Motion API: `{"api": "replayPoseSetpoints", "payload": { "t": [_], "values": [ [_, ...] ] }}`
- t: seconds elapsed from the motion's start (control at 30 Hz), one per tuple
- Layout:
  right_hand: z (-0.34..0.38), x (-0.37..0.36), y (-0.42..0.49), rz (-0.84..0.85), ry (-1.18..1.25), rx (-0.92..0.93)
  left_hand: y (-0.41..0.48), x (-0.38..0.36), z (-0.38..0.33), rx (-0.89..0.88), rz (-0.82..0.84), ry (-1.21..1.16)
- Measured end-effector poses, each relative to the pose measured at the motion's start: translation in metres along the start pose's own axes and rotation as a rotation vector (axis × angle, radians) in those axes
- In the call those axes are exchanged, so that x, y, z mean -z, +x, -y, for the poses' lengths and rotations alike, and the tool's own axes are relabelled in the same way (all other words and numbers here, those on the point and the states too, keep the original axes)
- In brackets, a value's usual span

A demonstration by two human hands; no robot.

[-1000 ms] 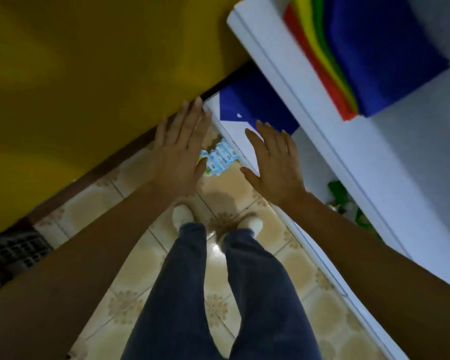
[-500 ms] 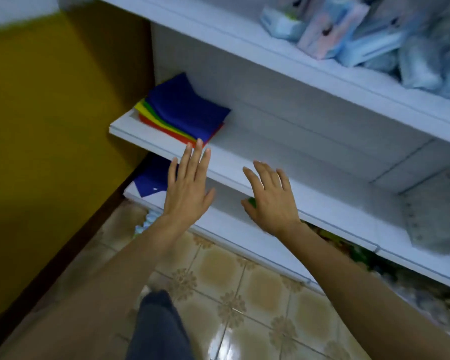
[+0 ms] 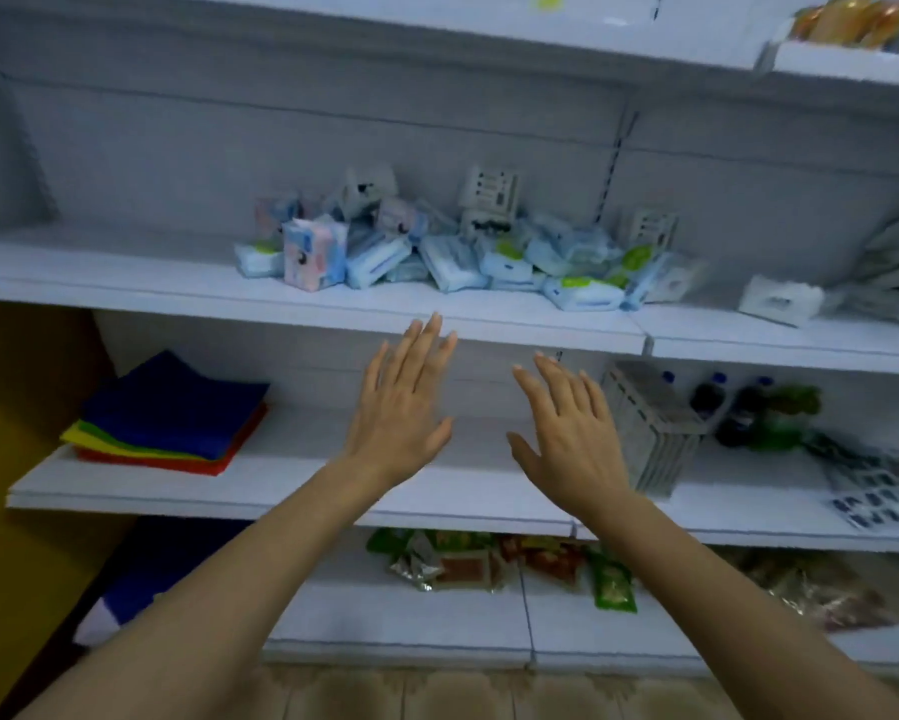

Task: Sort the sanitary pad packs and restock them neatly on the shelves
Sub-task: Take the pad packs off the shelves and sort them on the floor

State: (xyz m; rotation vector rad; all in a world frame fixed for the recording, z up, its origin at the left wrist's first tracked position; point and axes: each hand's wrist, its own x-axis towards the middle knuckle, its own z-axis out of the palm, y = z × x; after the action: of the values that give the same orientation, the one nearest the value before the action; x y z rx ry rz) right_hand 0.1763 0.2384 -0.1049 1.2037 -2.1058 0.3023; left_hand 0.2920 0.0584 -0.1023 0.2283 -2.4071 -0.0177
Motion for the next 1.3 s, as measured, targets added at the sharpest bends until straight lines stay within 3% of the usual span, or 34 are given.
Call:
{"api": "replayPoseSetpoints", "payload": {
  "t": [0.4, 0.57, 0.77, 0.9, 0.97, 1.1, 1.3],
  "values": [
    [-0.096, -0.074, 0.053, 0.012, 0.057, -0.212, 0.122, -0.108, 0.005, -0.011, 0.015, -0.098],
    [-0.145, -0.102, 0.096, 0.012, 0.008, -0.193, 0.206, -0.158, -0.002, -0.027, 0.041, -0.152],
    [-0.195, -0.133, 0.123, -0.020, 0.141, -0.379, 0.271, -0.210, -0.034, -0.126, 0.119, -0.257],
    [-0.235, -0.147, 0.149, -0.100, 0.306, -0.506, 0.293, -0.241, -0.050, -0.144, 0.254, -0.286],
    [-0.260, -0.155, 0.163, -0.167, 0.455, -0.665, 0.298, -0.251, -0.048, -0.129, 0.335, -0.257],
    [-0.300, -0.172, 0.181, -0.259, 0.822, -1.025, 0.296, -0.254, -0.043, -0.119, 0.341, -0.269],
    [-0.321, -0.185, 0.175, -0.204, 1.110, -1.048, 0.292, -0.246, -0.048, -0.001, 0.262, -0.245]
  ]
}}
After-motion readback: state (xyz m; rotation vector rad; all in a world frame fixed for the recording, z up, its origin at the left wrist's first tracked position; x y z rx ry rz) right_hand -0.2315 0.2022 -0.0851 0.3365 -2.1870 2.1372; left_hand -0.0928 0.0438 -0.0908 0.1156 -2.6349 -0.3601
